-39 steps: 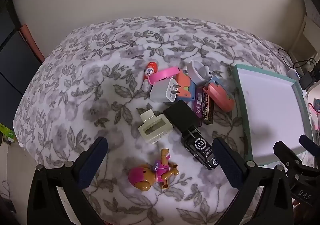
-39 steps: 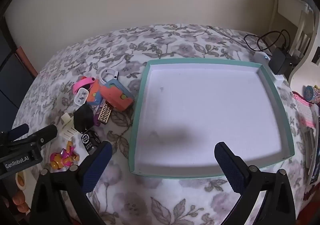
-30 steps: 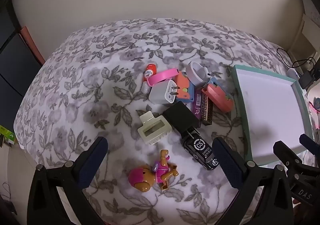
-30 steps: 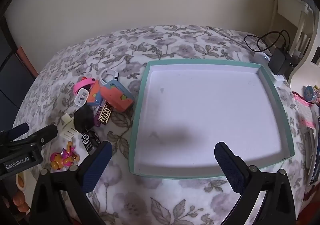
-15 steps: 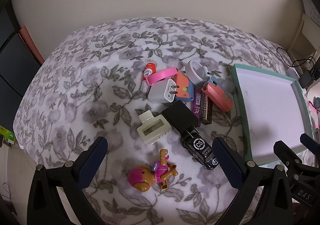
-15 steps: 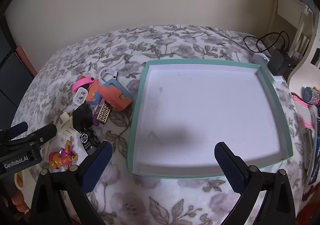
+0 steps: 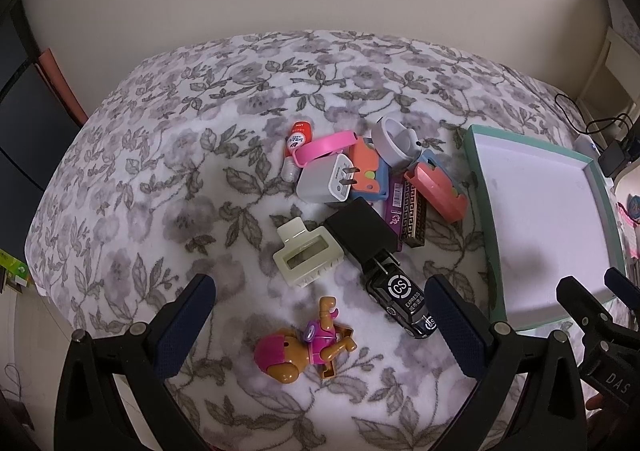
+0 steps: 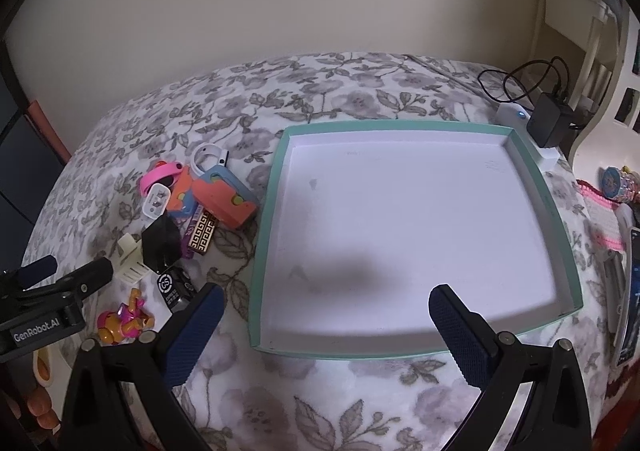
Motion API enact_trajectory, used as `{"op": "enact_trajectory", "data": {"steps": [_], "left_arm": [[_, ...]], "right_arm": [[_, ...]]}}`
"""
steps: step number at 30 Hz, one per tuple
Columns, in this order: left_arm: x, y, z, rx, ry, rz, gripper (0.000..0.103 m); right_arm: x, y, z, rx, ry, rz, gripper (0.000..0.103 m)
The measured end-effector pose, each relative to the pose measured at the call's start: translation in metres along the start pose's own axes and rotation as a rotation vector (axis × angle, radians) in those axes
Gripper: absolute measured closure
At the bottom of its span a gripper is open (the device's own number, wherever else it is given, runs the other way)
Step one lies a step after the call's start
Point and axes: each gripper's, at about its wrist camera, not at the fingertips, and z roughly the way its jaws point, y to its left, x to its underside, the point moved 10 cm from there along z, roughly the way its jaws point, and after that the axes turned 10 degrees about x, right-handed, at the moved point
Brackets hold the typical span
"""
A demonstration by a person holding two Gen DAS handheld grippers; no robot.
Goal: Organize rigid objects
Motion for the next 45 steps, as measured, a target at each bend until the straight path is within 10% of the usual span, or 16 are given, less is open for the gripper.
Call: {"op": "enact_trajectory", "data": {"steps": [45], "left_arm": [[0.0064, 0.0005, 0.0057, 0.004, 0.018, -0.002, 0.0]], "right_arm": [[0.0038, 0.0005, 0.0066, 0.015, 0.033, -0.014, 0.0]]}}
